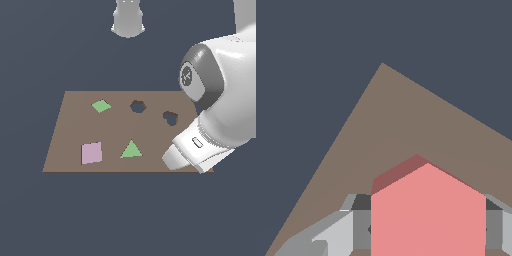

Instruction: Insert a designated object into the corresponding slot on a board.

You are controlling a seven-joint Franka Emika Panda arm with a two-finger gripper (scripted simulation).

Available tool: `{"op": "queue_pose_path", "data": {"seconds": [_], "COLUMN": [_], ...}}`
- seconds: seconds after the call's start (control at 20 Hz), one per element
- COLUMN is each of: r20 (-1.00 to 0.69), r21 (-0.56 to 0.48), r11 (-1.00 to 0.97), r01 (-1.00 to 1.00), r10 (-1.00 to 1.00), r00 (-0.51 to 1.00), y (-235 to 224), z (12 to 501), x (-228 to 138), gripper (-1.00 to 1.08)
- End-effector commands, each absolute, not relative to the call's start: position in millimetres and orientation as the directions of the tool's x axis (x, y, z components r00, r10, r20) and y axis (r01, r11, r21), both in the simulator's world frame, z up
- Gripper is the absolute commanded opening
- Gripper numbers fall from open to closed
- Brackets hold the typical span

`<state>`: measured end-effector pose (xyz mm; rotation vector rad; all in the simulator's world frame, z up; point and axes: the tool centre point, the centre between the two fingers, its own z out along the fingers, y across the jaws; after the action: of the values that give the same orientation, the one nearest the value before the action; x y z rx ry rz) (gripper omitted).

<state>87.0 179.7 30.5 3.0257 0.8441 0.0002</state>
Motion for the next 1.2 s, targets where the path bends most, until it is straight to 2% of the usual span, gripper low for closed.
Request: {"op": "queue_pose_path", "data": {"seconds": [0.0,0.65,1.15], "r20": [0.000,0.000,0.000], "r21": [0.000,0.000,0.000], "r11": [-0.855,-0.858,-0.870], "r01": [0.518,0.514,0.492], "r10": [0.518,0.514,0.492], "r00": [0.855,0.858,0.870], "y": [180,175,153], "z": [30,31,32], "x": [87,83,59], "gripper": [-1.00,-1.00,-1.00]}}
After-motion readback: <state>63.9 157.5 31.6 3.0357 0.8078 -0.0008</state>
